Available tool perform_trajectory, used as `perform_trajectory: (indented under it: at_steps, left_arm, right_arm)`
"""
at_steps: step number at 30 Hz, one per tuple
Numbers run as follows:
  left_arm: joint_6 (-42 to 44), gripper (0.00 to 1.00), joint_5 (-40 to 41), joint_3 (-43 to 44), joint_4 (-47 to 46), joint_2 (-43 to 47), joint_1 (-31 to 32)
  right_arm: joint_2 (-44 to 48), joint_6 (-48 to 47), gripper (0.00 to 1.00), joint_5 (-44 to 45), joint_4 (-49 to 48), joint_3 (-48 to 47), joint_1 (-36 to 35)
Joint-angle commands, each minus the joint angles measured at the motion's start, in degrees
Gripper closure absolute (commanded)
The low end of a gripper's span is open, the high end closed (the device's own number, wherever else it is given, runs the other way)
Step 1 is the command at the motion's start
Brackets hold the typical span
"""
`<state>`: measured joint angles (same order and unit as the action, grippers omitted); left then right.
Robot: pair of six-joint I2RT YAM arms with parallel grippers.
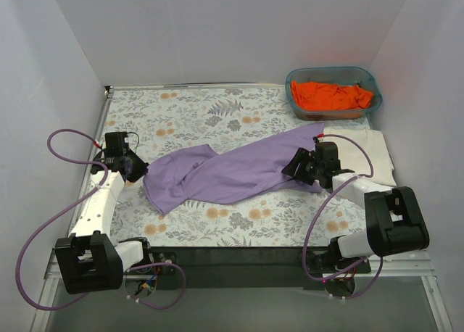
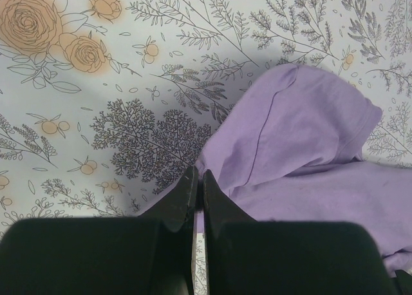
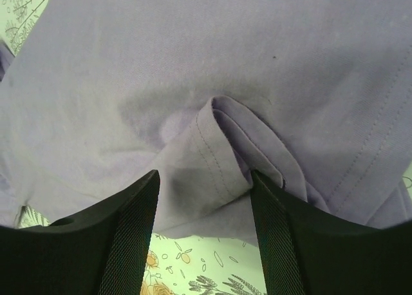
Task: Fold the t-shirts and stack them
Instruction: Flatten the tshirt out
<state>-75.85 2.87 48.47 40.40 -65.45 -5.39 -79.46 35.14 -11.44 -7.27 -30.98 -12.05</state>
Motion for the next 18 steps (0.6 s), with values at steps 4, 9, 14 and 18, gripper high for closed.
perform_trajectory:
  at_steps: [4,9,14,18]
  left_arm:
    - [0.3,1.00,-0.6,-0.4,-0.5,0.8,0.3]
    - [0.0,1.00,-0.8,-1.1,-0.9,0.8,0.3]
    - [-0.1,1.00,-0.9,-1.4,-1.1,0.7,0.3]
    - [-0.1,1.00,-1.1,-1.5,-1.3,0.6,0.3]
  right_arm:
    - [-0.8,0.0,0.45,-0.8,-4.5,1.1,0.5]
    - [-0.9,0.7,0.34,-0.6,-4.9,3.2,2.7]
    - [-1.2,0.8,0.38,-4.5,-8.5,5.9,5.5]
    - [-2.1,0.2,0.42,-8.1,-10.3,5.1,5.8]
